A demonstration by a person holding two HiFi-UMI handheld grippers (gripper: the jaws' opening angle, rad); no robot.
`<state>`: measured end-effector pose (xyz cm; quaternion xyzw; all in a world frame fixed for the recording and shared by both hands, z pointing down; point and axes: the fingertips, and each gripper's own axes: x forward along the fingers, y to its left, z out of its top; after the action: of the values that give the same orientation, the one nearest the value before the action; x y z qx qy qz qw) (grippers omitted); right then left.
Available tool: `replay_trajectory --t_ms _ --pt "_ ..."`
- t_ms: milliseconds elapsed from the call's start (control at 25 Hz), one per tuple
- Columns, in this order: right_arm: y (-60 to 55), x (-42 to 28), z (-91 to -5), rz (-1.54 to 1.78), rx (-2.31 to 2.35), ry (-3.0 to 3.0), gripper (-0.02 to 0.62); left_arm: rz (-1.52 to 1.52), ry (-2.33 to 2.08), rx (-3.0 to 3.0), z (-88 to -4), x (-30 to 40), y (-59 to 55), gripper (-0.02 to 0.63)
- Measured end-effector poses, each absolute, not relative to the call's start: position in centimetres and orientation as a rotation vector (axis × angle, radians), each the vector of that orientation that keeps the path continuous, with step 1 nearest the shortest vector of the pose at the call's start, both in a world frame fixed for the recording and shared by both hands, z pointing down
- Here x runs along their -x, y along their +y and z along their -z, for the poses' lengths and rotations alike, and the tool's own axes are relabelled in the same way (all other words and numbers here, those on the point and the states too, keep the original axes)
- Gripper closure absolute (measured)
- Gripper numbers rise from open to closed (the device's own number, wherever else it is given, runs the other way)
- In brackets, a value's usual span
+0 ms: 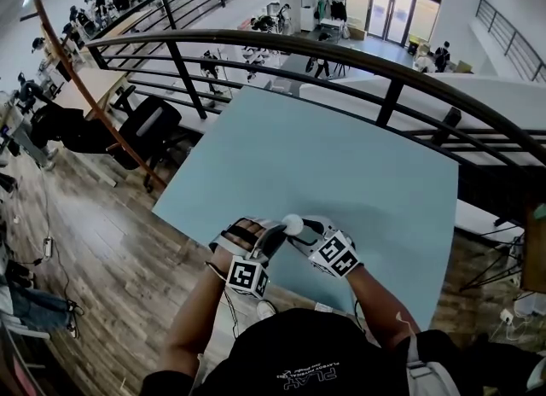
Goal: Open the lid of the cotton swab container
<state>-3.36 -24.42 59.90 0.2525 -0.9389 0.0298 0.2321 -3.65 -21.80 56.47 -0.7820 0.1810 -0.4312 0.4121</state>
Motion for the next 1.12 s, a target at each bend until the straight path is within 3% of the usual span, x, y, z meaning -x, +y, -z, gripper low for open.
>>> replay_trajectory --t_ms 440,560,1000,1120 --pt "-25.0 2.8 -59.7 -0.047 -0.699 -2.570 0.371 1.101 0.470 1.989 -56.2 3.2 -22.3 0.513" --pt "-24.9 3.4 -59.2 -0.063 -0.690 -2.585 0.382 1.091 0.481 1.994 -55.8 3.7 -22.5 0.548" --pt "-25.1 3.6 -58.8 -0.010 -0.696 -2.581 0.380 1.082 0.498 2.004 -55.0 4.2 -22.5 0.531" --pt "-25.3 3.5 -58.9 -0.020 -0.705 -2.584 0.380 1.011 0.567 2.061 -53.8 4.4 -22.8 0.582"
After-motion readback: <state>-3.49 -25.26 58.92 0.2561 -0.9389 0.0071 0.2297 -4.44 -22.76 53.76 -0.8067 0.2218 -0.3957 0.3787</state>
